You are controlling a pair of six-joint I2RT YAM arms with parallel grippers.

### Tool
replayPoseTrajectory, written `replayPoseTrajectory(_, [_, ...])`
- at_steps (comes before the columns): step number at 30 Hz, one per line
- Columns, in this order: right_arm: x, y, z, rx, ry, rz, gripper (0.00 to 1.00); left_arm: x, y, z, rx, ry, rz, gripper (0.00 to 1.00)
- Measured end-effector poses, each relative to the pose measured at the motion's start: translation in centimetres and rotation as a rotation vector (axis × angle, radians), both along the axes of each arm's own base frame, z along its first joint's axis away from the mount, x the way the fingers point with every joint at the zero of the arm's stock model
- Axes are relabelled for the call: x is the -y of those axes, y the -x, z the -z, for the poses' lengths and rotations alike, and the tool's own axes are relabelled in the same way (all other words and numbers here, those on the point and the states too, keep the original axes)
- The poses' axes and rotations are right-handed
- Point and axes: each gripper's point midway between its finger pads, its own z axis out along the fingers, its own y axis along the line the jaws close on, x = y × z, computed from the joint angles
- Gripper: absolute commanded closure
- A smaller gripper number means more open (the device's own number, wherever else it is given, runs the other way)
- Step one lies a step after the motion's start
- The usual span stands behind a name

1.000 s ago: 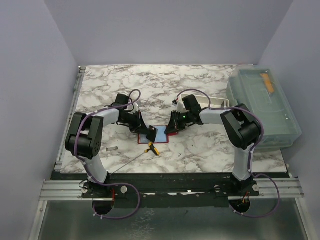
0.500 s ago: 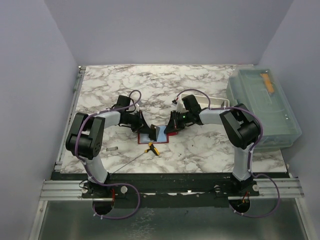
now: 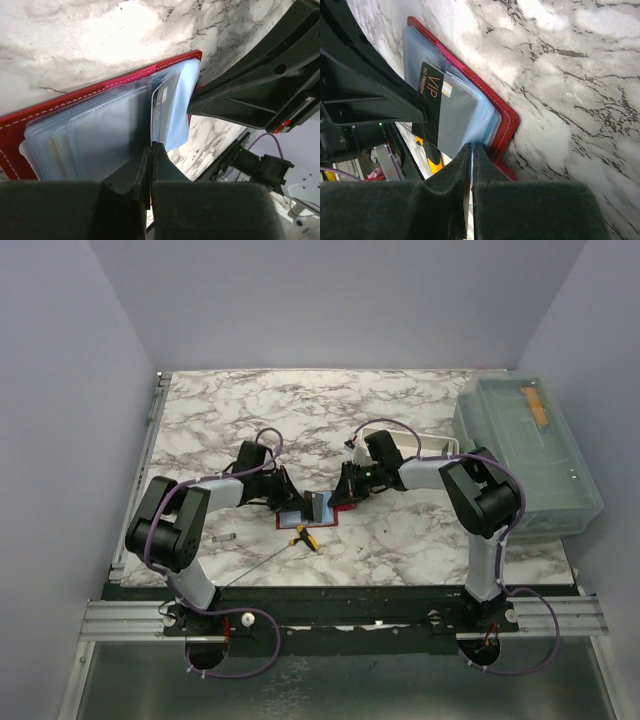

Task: Put the credit cards into the card holder
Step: Insert the credit card into the card holder.

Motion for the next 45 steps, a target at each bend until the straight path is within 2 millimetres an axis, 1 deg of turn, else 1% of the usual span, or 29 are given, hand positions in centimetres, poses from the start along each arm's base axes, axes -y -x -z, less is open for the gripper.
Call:
replayPoseTrajectory(2, [0.0, 0.0, 0.0, 0.000, 0.000, 0.000, 0.93, 0.2, 0.0, 0.0, 0.001, -0.007, -0.013, 0.74])
replayPoseTrajectory(5, [0.0, 0.0, 0.0, 0.000, 0.003, 0.001, 0.92, 0.7, 0.3, 0.4, 0.001, -0.040, -0.022, 0.63])
replayPoseTrajectory(7, [0.1, 0.0, 0.0, -0.001, 0.011, 0.005, 0.92, 1.0, 0.5, 0.5, 0.007, -0.074, -0.023, 0.58])
replayPoseTrajectory(9, [0.3, 0.1, 0.0, -0.003, 0.023, 0.010, 0.92, 1.0, 0.5, 0.3, 0.027, -0.111, -0.026, 0.55])
replayPoseTrajectory(14, [0.8, 0.2, 0.0, -0.005, 0.059, 0.025, 0.92, 0.6, 0.7, -0.6, 0.073, -0.202, -0.035, 0.53])
replayPoseTrajectory(17, [0.9, 0.2, 0.0, -0.006, 0.068, 0.030, 0.92, 0.8, 0.7, -0.6, 0.088, -0.239, -0.030, 0.53])
replayPoseTrajectory(20, [0.9, 0.1, 0.0, -0.005, 0.069, 0.032, 0.92, 1.4, 0.6, -0.6, 0.094, -0.259, -0.011, 0.55])
replayPoseTrajectory(23, [0.9, 0.1, 0.0, -0.005, 0.068, 0.032, 0.92, 2.6, 0.3, 0.2, 0.084, -0.270, 0.018, 0.55])
replayPoseTrajectory(27, [1.0, 0.1, -0.1, 0.000, 0.072, 0.037, 0.92, 3.2, 0.2, 0.2, 0.092, -0.274, 0.028, 0.51])
replayPoseTrajectory(30, [1.1, 0.1, -0.1, 0.002, 0.079, 0.042, 0.92, 3.2, 0.1, 0.0, 0.107, -0.284, 0.023, 0.49])
replayPoseTrajectory(34, [1.3, 0.1, 0.0, 0.005, 0.090, 0.050, 0.91, 2.5, 0.2, -0.5, 0.131, -0.300, 0.002, 0.48])
replayPoseTrajectory(39, [1.4, 0.0, 0.0, 0.011, 0.099, 0.055, 0.87, 2.1, 0.0, -0.5, 0.141, -0.319, -0.015, 0.47])
replayPoseTrajectory(42, [1.4, 0.0, 0.0, 0.012, 0.098, 0.054, 0.85, 2.4, -0.3, 0.0, 0.131, -0.322, -0.011, 0.48])
replayPoseTrajectory(45, [1.4, 0.0, 0.0, 0.012, 0.098, 0.054, 0.84, 3.0, -0.8, 0.3, 0.116, -0.307, 0.005, 0.48])
